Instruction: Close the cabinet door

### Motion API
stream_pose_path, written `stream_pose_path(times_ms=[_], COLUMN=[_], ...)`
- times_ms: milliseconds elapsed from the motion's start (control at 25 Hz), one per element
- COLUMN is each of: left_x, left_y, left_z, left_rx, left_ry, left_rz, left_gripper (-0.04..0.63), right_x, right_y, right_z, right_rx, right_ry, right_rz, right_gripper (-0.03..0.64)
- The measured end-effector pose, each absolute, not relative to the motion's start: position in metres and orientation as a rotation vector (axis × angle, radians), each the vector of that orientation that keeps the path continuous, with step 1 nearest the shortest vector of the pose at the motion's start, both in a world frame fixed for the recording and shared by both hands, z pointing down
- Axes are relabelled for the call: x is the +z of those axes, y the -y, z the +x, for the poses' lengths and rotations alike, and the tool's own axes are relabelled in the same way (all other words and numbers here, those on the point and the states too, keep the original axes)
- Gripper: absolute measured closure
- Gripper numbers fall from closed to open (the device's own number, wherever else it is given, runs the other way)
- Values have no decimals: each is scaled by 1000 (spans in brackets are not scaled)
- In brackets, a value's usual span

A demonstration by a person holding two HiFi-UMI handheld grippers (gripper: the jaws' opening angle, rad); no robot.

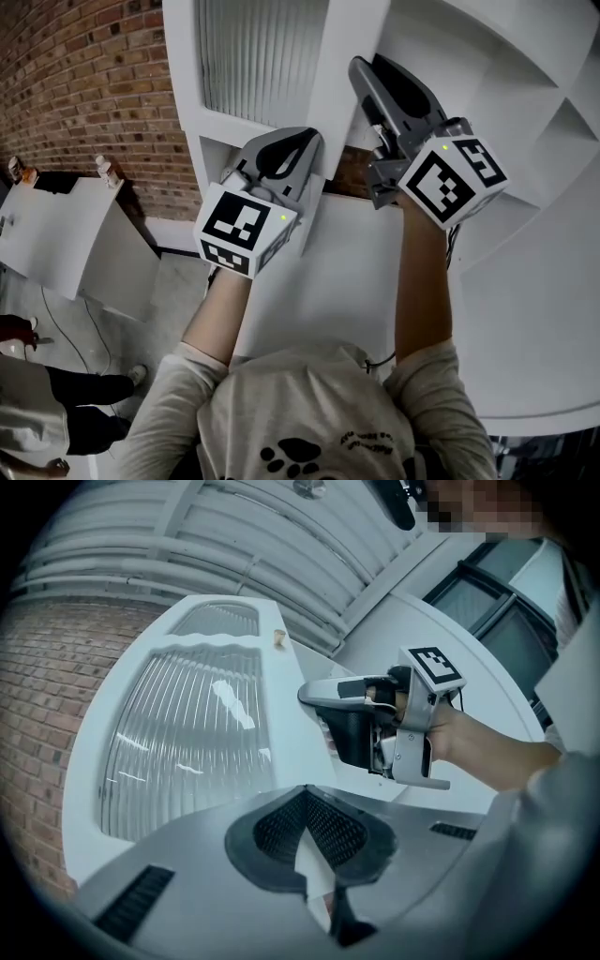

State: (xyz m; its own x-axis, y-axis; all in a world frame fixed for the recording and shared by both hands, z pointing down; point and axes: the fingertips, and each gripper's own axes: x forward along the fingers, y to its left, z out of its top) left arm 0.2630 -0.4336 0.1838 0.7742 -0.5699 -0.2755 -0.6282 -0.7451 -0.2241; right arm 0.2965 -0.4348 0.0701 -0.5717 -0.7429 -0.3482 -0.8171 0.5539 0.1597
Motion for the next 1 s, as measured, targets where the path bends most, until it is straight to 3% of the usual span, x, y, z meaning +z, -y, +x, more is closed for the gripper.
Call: stream_pose_path(times_ms=[1000], left_x=[196], left_y=[464], left_z=[279], left_rx=[178], left_ry=[-1018], left_rz=[-2640], left_gripper=[589], right_x=[74], right_y=[464], right_z=[311], right_rx=[435], right_ry=[-2567], right_rz=[-1233], right_gripper=[508])
